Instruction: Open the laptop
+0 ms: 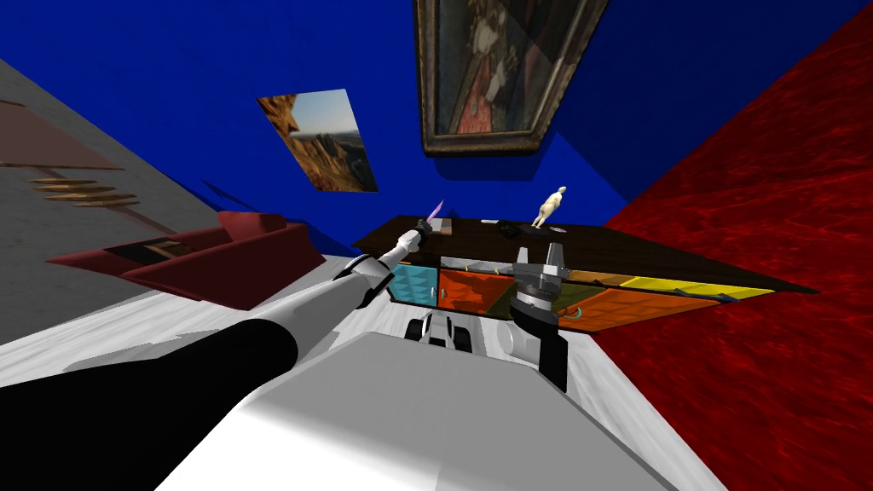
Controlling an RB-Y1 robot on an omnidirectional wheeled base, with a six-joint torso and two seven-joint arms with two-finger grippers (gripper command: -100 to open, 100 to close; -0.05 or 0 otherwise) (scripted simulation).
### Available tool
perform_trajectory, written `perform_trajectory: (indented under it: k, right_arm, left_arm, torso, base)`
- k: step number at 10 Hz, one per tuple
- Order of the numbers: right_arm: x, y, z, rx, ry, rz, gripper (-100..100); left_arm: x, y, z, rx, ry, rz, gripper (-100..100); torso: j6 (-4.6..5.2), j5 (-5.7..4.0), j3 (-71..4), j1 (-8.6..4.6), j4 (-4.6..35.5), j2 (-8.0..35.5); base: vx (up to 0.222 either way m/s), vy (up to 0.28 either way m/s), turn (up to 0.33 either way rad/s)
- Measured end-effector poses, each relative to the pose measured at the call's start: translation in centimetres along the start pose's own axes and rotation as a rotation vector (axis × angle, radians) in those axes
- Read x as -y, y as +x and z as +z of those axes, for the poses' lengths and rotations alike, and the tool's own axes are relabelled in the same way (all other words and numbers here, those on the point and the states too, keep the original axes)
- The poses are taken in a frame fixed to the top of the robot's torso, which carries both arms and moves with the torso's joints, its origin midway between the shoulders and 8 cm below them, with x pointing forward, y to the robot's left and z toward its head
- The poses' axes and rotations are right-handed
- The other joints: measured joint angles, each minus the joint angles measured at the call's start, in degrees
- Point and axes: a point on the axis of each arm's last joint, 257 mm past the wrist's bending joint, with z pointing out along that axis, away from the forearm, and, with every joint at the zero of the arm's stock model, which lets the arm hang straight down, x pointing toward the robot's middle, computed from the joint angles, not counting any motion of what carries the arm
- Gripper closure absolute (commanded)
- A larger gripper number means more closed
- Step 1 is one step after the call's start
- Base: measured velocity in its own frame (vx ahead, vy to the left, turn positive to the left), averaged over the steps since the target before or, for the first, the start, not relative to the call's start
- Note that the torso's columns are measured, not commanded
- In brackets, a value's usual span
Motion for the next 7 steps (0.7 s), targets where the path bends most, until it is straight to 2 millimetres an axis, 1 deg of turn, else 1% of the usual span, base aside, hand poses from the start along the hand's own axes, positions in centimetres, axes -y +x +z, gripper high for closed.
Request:
perform_trajectory:
  k: [2, 6, 7]
  right_arm:
    - [0.0, 0.0, 0.0, 0.000, 0.000, 0.000, 0]
    - [0.0, 0.0, 0.0, 0.000, 0.000, 0.000, 0]
    - [0.0, 0.0, 0.0, 0.000, 0.000, 0.000, 0]
  left_arm:
    - [0.8, 0.1, -0.4, 0.001, -0.002, 0.073, 100]
    - [1.5, 0.3, -0.6, 0.004, -0.001, 0.124, 100]
    - [1.7, 0.4, -0.8, 0.005, -0.003, 0.166, 100]
  torso:
    - [0.03, 0.00, 0.0, -0.03, -0.1, 0.0]
    - [0.07, -0.02, 0.0, -0.07, 0.1, 0.0]
    - [0.14, -0.01, 0.0, -0.13, -0.1, 0.0]
  base:
    - [0.014, 0.005, -0.011]
    - [0.006, -0.001, -0.015]
    - [0.022, 0.006, -0.011]
